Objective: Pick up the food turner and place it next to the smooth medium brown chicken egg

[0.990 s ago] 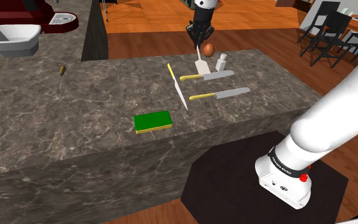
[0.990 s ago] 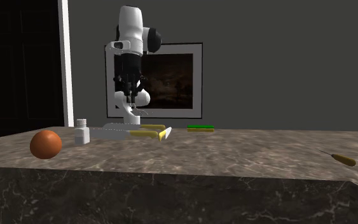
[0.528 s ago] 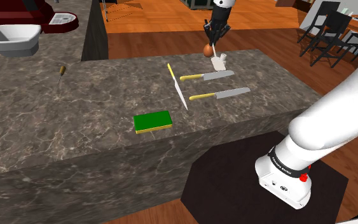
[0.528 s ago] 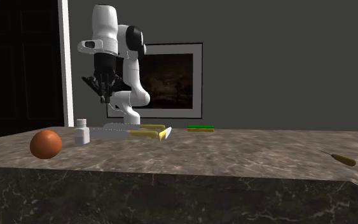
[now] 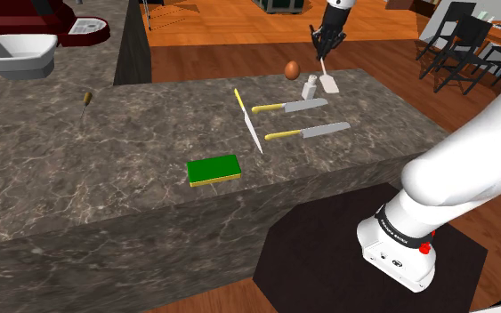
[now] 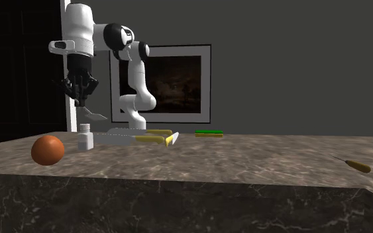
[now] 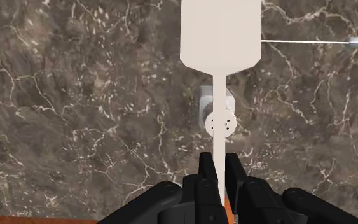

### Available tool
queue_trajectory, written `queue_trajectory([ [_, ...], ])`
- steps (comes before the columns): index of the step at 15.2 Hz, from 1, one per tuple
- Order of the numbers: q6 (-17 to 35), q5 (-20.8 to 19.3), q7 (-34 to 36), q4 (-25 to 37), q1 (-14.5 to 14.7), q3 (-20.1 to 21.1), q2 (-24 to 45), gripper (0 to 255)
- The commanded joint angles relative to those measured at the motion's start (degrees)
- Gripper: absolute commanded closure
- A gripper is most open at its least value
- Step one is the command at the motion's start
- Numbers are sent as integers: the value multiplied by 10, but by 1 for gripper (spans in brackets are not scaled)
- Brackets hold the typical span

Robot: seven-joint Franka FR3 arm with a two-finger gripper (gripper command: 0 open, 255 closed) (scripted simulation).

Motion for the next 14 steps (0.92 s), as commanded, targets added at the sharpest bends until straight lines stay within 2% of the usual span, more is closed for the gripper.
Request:
queue_trajectory([
  [1,0,1,-27,11,-12,-13,11,255],
  [9,-16,14,-136,82,-69,-62,67,255],
  [14,21,15,-137,52,-69,-62,74,255],
])
